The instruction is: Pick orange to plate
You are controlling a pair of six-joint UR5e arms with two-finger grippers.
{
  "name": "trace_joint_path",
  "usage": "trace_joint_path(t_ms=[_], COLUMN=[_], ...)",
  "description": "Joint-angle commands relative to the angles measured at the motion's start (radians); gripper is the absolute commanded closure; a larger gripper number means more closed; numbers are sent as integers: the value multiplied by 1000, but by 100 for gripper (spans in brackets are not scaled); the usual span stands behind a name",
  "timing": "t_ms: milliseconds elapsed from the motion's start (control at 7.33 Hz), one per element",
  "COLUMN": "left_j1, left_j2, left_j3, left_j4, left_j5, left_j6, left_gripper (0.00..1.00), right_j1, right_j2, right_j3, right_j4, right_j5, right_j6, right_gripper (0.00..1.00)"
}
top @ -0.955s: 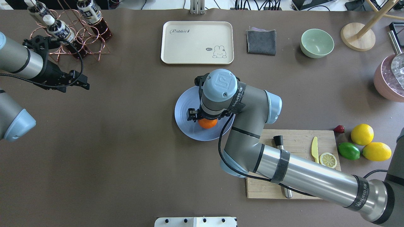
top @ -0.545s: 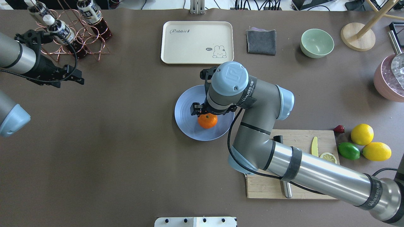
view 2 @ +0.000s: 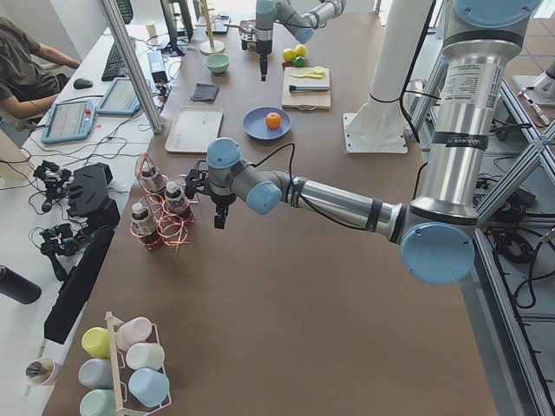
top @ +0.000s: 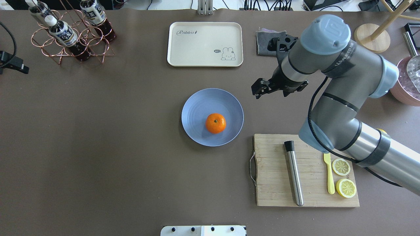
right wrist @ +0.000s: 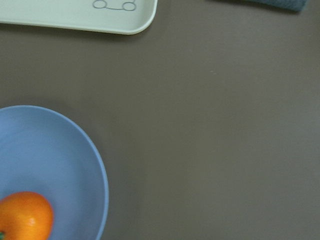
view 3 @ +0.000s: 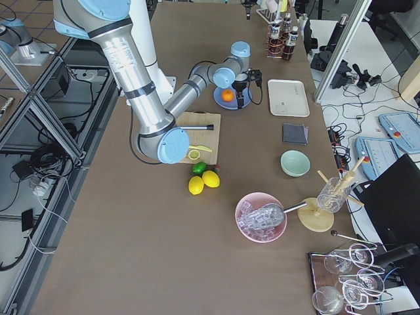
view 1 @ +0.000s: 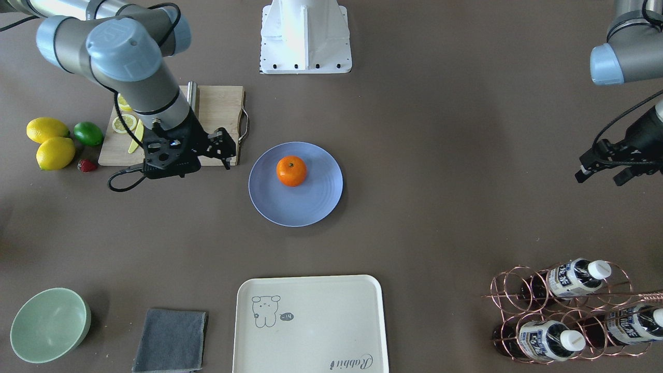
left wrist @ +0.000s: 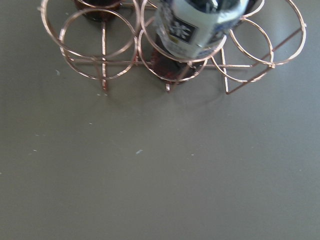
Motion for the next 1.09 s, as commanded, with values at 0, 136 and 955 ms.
trace_joint_path(t_ms=[0,136,955], left_j1=[-197,-257,-318], left_j2=[24,23,78], left_j3=[0,3,-7], left_j4=[276,387,430], left_j5=[-4,-3,-1], left_j6=[457,596,702], left_gripper=[5,6,3], right_j1=[195,304,760], right_j2=[-197,-303,-456], right_j3=[35,30,-236], right_j4=[0,2,-12], right_j5=[127,167,256], right_j6=[-329,-527,-1223], right_gripper=[0,0,0])
